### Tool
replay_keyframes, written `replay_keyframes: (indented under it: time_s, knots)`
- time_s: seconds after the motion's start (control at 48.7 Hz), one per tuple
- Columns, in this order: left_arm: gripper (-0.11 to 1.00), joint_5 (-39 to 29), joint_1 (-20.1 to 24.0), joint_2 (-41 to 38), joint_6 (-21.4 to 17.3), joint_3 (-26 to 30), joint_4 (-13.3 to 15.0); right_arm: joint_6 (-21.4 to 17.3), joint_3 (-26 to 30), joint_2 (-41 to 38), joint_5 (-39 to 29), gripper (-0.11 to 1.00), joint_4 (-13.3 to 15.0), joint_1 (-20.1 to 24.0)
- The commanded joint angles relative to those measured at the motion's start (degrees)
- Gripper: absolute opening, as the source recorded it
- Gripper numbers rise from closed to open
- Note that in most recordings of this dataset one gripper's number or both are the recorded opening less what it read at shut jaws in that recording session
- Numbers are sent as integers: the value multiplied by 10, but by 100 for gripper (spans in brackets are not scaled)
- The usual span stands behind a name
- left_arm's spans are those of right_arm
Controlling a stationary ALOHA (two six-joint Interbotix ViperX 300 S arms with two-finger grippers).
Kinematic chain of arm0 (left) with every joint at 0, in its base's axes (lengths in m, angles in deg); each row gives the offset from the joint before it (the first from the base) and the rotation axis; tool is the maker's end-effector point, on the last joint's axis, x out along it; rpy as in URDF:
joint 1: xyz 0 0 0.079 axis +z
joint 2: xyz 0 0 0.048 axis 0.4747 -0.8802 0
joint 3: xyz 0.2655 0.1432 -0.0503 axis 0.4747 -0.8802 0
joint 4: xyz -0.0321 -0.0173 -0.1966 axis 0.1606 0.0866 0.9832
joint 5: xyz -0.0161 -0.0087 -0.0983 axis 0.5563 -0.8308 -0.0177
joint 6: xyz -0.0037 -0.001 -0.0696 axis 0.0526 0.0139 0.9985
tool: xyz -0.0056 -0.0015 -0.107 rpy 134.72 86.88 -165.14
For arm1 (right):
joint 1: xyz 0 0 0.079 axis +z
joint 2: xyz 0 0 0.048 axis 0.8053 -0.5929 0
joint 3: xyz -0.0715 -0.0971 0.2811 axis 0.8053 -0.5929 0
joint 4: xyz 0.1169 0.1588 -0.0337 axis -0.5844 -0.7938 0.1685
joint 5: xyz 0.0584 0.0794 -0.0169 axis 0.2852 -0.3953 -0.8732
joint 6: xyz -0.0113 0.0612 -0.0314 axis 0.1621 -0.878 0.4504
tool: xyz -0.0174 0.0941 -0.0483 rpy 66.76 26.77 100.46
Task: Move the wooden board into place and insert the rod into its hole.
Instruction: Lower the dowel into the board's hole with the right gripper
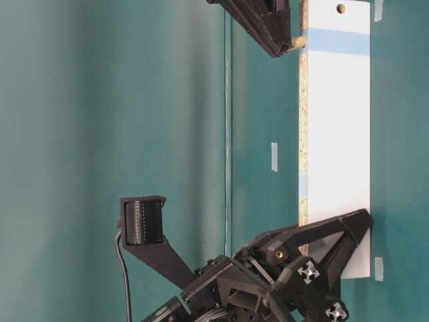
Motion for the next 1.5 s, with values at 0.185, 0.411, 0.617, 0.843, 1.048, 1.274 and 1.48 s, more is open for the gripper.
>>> replay_keyframes:
  time_s: [0.185, 0.411, 0.617, 0.843, 1.048, 1.274, 1.48]
  knots:
    - [23, -1, 9, 4, 4, 6, -1, -2, -12, 4, -15, 9, 1, 7]
    - [23, -1, 9, 4, 4, 6, -1, -2, -16, 4, -28, 9, 0, 8]
    - [23, -2, 8, 4, 4, 6, -1, -7, -6, 4, -83, 9, 0, 14]
    - [23, -4, 9, 4, 3, 5, -1, -31, 14, 30, -200, 9, 2, 31]
    - [23, -4, 9, 5, 3, 6, -1, -35, 40, 65, -323, 9, 4, 53]
    - [23, -4, 8, 7, 4, 6, -1, -37, 42, 66, -329, 9, 4, 61]
    - [23, -4, 8, 8, 4, 5, -1, -38, 46, 66, -353, 38, 1, 61]
